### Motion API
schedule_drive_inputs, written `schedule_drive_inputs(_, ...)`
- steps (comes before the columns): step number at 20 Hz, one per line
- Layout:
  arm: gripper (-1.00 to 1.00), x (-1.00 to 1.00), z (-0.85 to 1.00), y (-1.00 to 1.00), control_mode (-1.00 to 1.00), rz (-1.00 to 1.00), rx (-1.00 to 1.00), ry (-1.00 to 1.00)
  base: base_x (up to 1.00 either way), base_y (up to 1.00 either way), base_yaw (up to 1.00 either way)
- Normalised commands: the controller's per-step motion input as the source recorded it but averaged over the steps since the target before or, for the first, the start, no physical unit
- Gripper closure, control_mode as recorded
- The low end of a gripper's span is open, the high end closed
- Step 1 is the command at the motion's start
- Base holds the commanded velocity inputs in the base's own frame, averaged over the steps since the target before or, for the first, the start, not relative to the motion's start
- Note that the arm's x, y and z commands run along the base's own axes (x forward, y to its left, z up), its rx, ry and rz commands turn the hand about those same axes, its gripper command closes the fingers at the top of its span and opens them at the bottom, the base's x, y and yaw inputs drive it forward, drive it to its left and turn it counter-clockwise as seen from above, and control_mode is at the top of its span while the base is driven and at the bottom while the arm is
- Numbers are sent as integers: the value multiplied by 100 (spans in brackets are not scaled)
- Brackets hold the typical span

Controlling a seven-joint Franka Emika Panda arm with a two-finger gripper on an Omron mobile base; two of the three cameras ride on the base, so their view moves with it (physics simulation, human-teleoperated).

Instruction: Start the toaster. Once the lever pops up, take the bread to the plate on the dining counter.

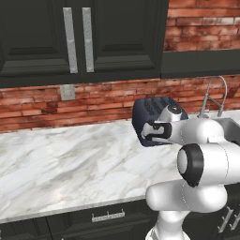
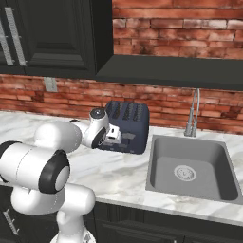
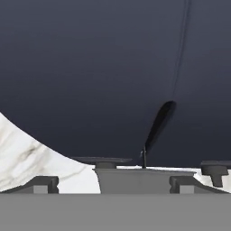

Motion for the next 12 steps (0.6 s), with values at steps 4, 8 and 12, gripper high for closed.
schedule_drive_inputs(4, -100, 0, -17, 0, -100, 0, 0, -1, 0, 0, 0)
schedule_drive_inputs(8, -100, 0, -24, 0, -100, 0, 0, -1, 0, 0, 0)
schedule_drive_inputs(12, -100, 0, -34, 0, -100, 0, 0, 0, 0, 0, 0)
